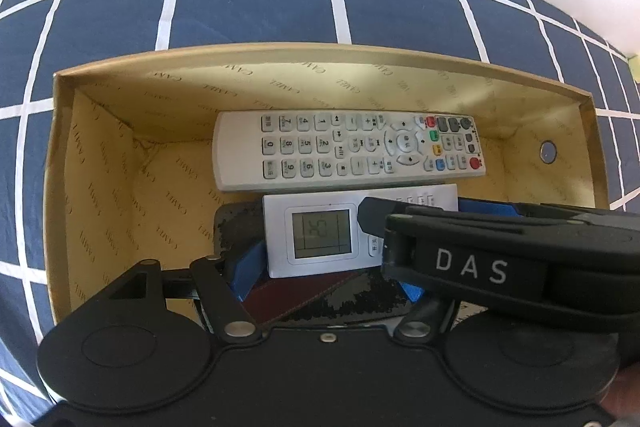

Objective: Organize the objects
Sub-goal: 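Lower the white remote into the box and open the right gripper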

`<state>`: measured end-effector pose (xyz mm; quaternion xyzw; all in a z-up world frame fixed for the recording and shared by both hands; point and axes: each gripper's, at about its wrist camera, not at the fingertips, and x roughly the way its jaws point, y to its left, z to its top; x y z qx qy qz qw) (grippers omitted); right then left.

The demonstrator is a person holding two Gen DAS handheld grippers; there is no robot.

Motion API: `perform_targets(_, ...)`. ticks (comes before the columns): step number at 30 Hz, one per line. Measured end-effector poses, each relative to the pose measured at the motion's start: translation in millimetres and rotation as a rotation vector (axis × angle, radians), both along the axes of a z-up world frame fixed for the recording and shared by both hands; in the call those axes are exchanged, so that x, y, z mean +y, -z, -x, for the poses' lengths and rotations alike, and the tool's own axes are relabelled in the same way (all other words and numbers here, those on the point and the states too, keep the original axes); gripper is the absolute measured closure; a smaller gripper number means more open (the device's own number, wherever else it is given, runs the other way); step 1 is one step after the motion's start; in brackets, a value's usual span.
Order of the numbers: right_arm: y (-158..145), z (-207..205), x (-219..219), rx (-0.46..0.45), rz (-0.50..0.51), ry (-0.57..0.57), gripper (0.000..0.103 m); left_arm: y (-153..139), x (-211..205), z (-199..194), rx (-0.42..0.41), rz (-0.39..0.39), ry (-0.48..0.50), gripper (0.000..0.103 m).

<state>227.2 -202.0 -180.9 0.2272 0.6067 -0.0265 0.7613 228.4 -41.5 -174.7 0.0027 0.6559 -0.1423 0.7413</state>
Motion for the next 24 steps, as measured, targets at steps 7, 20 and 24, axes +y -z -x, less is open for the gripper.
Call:
perform_targets(7, 4.3, -3.2, -1.5, 0.007, -0.003, -0.003, 0.037, 3.5, 0.1, -2.3, -0.001, -0.003, -0.001, 0.034)
perform_targets(20, -4.1, 2.1, -5.2, -0.001, 0.0, 0.007, 0.036, -3.5, 11.3, 1.9, 0.014, -0.003, -0.061, 0.029)
perform_targets(24, -17.8, 9.7, -8.5, -0.028, -0.004, 0.01, 0.035, -17.8, 13.5, 10.4, -0.006, 0.002, -0.068, 0.028)
